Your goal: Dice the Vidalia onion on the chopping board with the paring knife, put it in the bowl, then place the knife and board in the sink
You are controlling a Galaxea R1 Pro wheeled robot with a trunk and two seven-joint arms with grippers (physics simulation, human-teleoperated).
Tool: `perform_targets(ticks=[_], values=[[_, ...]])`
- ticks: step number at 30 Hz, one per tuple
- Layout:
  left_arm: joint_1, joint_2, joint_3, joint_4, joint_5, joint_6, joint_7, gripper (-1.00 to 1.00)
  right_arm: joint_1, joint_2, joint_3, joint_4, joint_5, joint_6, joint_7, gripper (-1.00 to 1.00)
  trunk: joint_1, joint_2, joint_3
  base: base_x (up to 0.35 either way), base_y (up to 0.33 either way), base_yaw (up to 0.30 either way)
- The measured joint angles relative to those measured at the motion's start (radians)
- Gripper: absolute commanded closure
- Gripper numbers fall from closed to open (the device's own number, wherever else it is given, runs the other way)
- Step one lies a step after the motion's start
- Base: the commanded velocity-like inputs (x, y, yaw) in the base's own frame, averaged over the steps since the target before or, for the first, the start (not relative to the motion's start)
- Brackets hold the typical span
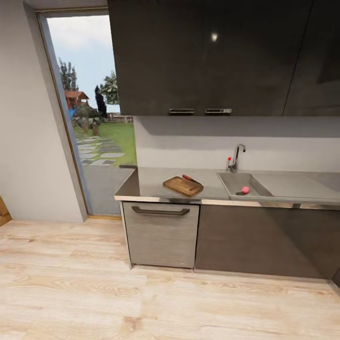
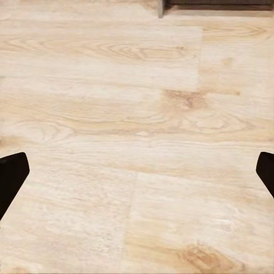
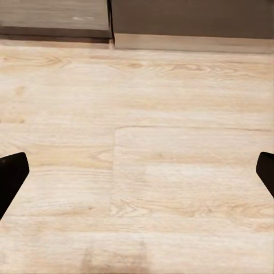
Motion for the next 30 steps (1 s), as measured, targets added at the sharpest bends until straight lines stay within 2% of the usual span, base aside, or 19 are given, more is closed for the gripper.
perform_targets(ticks=[30], values=[[0.0, 0.0, 0.001, -0.001, 0.0, 0.0, 0.0, -1.0, 0.0, 0.0, 0.0, -0.001, 0.0, 0.0, -0.001, -1.0, -0.115, 0.21, 0.094, 0.0, 0.0, 0.0]])
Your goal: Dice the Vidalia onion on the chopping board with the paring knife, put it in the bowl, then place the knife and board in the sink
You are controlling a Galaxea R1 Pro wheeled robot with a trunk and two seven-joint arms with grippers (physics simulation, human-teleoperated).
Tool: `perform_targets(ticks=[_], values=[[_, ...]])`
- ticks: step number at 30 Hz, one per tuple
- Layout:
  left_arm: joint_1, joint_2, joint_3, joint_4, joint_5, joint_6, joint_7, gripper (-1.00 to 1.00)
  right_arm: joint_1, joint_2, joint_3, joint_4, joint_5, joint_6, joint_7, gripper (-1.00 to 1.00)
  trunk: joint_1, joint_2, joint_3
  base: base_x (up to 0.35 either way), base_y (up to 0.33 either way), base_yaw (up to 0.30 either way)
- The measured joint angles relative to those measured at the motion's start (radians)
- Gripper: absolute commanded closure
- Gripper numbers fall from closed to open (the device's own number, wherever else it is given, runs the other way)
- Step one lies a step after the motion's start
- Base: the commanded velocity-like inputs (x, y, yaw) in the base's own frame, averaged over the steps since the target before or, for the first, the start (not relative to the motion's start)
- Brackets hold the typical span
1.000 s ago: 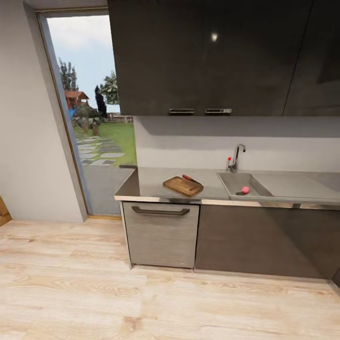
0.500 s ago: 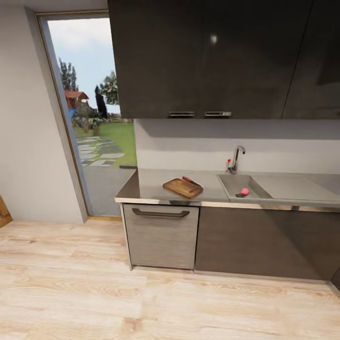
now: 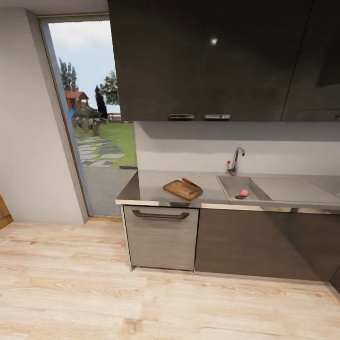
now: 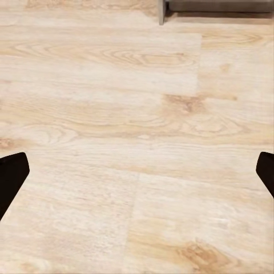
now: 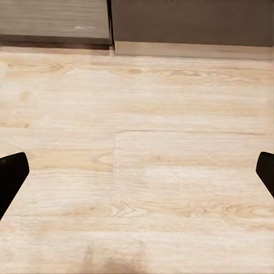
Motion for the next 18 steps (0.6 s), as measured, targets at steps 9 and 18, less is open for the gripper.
perform_targets(ticks=[9, 18], values=[[0.0, -0.001, -0.001, 0.001, 0.0, 0.0, 0.0, -1.0, 0.0, 0.0, 0.0, 0.0, 0.001, -0.001, 0.0, -1.0, -0.035, 0.063, 0.028, 0.0, 0.0, 0.0], [0.0, -0.001, -0.001, 0.001, 0.0, 0.001, 0.0, -1.0, 0.0, 0.0, 0.0, 0.0, 0.001, -0.001, 0.0, -1.0, -0.069, 0.126, 0.057, 0.0, 0.0, 0.0]])
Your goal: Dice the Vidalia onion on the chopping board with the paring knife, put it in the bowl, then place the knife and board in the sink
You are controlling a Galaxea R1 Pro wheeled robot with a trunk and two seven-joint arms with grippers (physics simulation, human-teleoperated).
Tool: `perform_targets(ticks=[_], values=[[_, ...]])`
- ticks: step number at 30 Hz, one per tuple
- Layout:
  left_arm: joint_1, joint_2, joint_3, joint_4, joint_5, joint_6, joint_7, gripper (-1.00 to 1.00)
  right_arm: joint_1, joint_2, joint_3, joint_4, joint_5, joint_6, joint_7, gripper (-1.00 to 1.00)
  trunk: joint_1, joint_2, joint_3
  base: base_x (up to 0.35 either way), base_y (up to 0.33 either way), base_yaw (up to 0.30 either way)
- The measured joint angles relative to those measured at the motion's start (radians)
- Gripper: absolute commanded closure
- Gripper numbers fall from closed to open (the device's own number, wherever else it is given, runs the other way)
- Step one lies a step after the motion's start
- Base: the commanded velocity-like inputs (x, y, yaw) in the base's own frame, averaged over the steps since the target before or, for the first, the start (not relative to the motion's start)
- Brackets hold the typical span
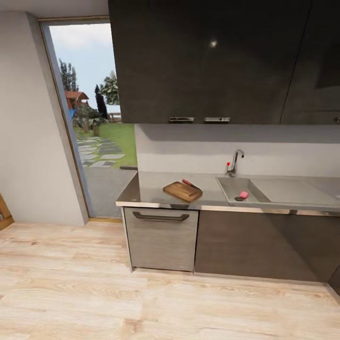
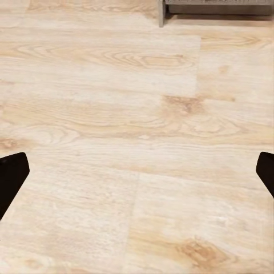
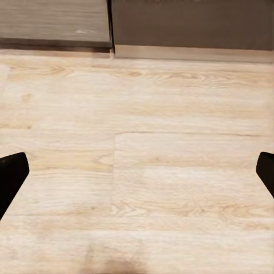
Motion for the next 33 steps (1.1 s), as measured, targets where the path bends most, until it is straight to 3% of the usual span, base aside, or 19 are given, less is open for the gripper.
perform_targets(ticks=[33], values=[[0.0, -0.001, 0.001, 0.0, 0.0, 0.0, 0.0, -1.0, 0.0, -0.002, 0.0, 0.0, 0.0, 0.0, -0.001, -1.0, -0.127, 0.231, 0.104, 0.0, 0.0, 0.0]])
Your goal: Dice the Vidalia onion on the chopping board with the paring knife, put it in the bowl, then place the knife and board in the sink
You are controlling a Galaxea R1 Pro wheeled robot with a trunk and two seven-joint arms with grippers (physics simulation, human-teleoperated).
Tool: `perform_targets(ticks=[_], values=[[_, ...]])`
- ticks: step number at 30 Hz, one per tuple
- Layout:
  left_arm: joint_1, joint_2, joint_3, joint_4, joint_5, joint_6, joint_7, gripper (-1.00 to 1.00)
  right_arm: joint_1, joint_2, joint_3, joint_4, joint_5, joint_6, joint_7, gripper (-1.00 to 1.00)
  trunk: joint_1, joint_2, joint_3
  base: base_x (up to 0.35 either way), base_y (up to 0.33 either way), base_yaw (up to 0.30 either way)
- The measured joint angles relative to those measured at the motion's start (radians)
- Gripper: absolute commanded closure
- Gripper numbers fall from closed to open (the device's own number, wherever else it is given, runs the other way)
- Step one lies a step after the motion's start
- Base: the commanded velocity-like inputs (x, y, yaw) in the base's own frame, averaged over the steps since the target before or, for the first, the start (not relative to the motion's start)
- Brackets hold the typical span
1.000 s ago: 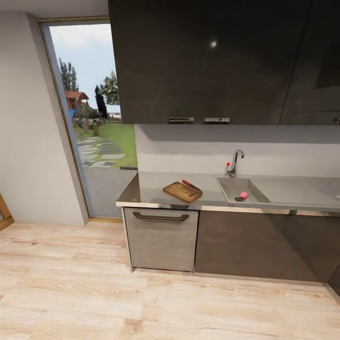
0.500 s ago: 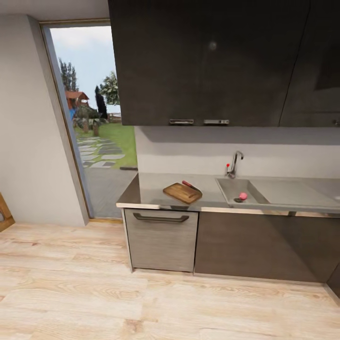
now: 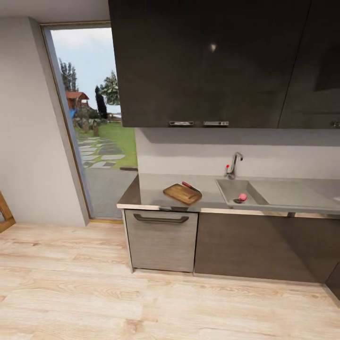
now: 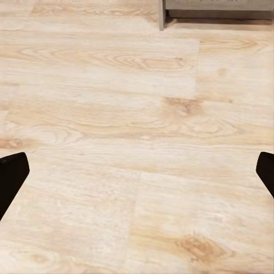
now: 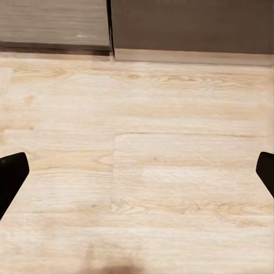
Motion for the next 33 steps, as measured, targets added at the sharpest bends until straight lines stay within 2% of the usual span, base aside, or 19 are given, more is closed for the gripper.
perform_targets(ticks=[22, 33], values=[[0.0, 0.0, 0.0, -0.001, 0.0, 0.001, 0.0, -1.0, 0.0, 0.0, 0.0, 0.0, 0.0, 0.0, 0.0, -1.0, -0.084, 0.153, 0.067, 0.0, 0.0, 0.0], [0.0, 0.0, -0.006, -0.007, -0.001, -0.012, 0.0, -1.0, 0.0, 0.0, 0.0, 0.0, 0.0, 0.0, 0.0, -1.0, -0.084, 0.153, 0.068, 0.0, 0.0, 0.0]])
